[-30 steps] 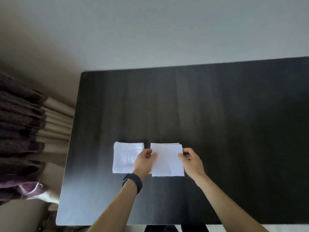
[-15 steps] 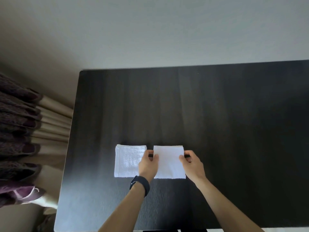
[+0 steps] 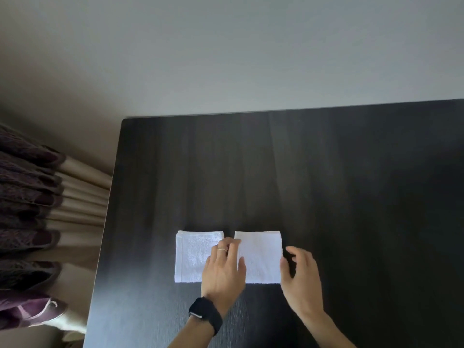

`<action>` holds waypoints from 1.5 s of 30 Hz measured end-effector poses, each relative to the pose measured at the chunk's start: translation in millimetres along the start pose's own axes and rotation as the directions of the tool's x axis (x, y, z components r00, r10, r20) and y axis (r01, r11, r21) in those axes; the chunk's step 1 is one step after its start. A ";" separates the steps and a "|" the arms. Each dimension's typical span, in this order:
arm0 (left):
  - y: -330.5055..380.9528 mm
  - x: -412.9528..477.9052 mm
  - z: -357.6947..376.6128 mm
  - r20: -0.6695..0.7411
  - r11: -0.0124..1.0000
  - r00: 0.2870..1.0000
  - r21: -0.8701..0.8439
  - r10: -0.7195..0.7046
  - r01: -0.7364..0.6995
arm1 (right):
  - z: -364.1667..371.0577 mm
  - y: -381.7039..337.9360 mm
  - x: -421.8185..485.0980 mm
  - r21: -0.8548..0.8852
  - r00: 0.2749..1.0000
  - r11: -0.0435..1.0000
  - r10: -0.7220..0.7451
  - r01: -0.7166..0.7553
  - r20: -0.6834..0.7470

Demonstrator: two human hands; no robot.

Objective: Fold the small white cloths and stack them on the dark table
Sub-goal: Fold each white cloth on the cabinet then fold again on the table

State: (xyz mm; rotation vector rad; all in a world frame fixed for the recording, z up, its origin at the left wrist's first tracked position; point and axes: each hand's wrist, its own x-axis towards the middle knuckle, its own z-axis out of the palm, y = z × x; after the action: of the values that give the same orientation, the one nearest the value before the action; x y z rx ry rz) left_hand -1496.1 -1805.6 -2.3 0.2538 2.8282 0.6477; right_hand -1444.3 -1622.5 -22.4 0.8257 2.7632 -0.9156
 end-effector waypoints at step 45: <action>226.7 -22.9 -15.9 0.364 0.821 0.837 0.254 0.408 -0.511 | -259.0 141.9 -91.1 -0.063 0.951 0.997 0.022 -0.044 -0.309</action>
State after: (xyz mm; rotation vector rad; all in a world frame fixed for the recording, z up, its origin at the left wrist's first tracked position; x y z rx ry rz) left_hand -1451.9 -1615.9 117.0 1.0424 2.5671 0.1586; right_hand -1276.7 -1418.8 138.6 1.0836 3.0103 -0.7347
